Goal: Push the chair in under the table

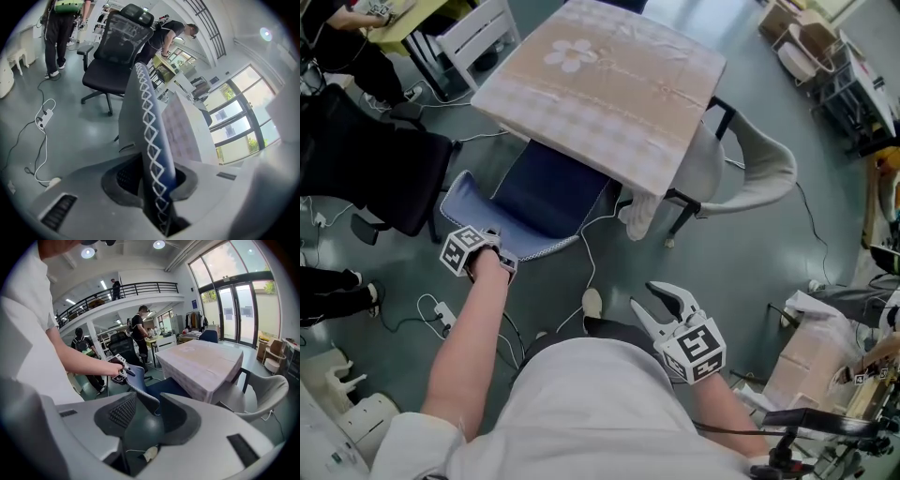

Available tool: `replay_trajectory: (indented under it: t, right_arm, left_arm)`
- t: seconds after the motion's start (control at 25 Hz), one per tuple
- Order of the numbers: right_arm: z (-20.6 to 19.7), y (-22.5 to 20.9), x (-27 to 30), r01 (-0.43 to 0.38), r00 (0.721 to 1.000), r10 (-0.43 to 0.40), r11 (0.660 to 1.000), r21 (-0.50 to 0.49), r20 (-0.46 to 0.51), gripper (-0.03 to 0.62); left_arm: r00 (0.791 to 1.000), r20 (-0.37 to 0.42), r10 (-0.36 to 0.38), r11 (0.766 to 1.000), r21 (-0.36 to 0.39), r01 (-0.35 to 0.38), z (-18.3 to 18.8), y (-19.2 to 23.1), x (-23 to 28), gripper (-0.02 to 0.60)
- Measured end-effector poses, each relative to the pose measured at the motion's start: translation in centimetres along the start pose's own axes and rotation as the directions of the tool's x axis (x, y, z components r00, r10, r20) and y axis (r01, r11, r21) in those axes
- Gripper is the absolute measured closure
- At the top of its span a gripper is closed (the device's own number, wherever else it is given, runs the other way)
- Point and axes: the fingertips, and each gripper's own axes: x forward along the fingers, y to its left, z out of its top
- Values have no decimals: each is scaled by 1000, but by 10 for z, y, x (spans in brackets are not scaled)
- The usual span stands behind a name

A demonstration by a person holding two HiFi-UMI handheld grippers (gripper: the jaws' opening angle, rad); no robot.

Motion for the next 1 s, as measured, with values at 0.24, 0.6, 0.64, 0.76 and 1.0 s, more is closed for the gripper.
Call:
replay_trajectory:
  t: [0.24,0.6,0.64,0.76,1.0]
  right_arm:
    - [-1,-7,-3,17,1000,-17,1000,17,0,430]
    - [2,3,2,1,1000,-1,1000,-5,0,430]
    - [2,5,2,1,1000,-1,1000,-8,1,430]
    - [2,12,1,-1,1000,1,1000,-15,4,430]
    - [4,33,2,-15,1000,16,999,-31,22,430]
  left_arm:
    - [1000,-2,-3,1000,-14,2,-8,-15,3,489]
    - [1000,-17,19,999,38,-18,-12,-9,2,466]
    - [999,-27,32,998,52,-30,-13,-7,2,455]
    - [998,-39,52,996,70,-49,-11,-5,-4,398]
    - [999,21,-26,994,104,24,7,-13,-36,393]
